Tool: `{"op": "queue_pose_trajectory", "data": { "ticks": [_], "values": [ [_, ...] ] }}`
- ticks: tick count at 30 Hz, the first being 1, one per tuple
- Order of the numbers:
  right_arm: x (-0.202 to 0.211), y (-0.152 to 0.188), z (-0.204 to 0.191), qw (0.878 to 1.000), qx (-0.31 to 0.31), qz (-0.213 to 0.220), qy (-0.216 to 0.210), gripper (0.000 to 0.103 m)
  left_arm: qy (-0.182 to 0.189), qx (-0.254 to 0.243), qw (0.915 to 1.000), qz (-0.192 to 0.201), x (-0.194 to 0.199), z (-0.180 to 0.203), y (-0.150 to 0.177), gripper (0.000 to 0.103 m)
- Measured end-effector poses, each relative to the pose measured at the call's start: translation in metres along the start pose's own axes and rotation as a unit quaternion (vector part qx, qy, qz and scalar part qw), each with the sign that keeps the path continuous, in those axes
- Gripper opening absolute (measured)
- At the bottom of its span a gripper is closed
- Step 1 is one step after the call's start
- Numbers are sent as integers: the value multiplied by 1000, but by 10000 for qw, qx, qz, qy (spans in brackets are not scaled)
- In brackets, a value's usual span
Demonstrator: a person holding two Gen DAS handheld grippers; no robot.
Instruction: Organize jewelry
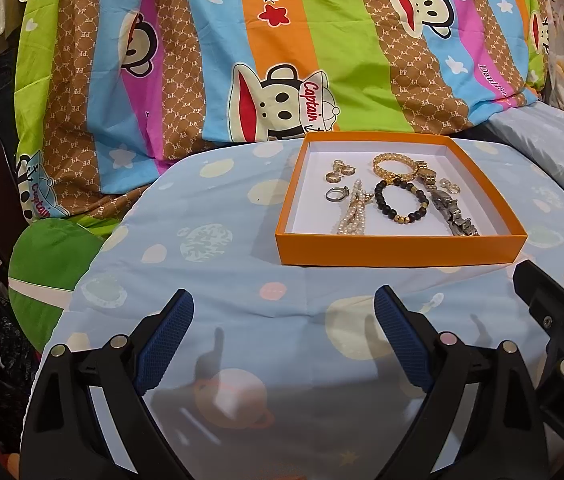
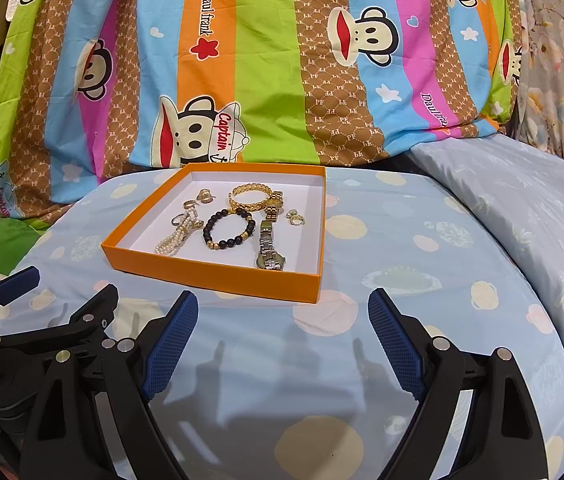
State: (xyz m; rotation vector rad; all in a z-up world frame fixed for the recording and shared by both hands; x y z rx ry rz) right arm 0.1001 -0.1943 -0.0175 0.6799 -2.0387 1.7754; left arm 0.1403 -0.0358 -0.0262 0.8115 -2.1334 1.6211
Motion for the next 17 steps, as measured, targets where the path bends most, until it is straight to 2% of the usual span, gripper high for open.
{"op": "queue_pose_trajectory", "data": {
  "ticks": [17],
  "values": [
    [0,1,1,10000,-17,-7,14,86,-38,6,10000,-3,-1,-3,1,89]
  ]
}}
Point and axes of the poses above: each gripper's, at about its wrist camera, not at the fingertips, and x roughly against the way its jaws point, z to its right, y to its underside, the point moved 5 cm from there along -x, roughly the way its jaws point, and after that the axes turned 14 degrees about -y, right-handed, at the moved point
